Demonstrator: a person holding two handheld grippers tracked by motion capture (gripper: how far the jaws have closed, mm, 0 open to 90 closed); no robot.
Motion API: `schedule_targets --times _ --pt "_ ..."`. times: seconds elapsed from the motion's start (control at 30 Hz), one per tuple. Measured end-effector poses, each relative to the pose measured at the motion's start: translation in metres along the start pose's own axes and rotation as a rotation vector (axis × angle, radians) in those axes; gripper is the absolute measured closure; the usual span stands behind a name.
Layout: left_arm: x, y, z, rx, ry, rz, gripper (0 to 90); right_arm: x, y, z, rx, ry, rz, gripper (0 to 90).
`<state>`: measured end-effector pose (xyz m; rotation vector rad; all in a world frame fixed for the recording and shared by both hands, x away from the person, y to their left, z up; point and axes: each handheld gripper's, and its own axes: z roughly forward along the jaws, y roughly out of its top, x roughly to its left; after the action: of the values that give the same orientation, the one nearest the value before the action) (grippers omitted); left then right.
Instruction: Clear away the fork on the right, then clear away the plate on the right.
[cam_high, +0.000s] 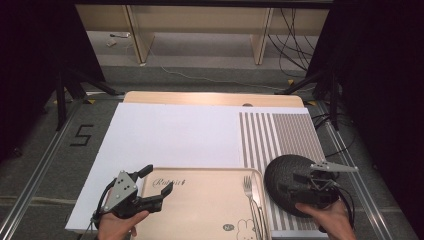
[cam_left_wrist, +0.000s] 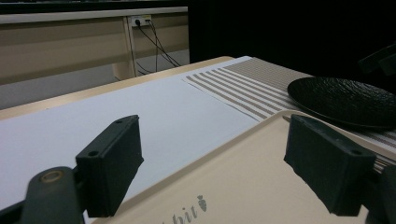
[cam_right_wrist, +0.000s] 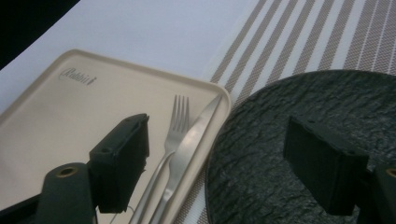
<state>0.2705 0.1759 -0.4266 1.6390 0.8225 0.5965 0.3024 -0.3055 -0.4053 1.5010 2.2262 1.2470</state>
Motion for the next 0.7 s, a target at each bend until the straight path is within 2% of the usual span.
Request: schedule_targets --times 0.7 --pt "-0.003 0.000 -0.002 -0.002 -0.006 0.010 18.2 -0.026 -0.010 -0.014 0.004 -0.070 0.059 21.4"
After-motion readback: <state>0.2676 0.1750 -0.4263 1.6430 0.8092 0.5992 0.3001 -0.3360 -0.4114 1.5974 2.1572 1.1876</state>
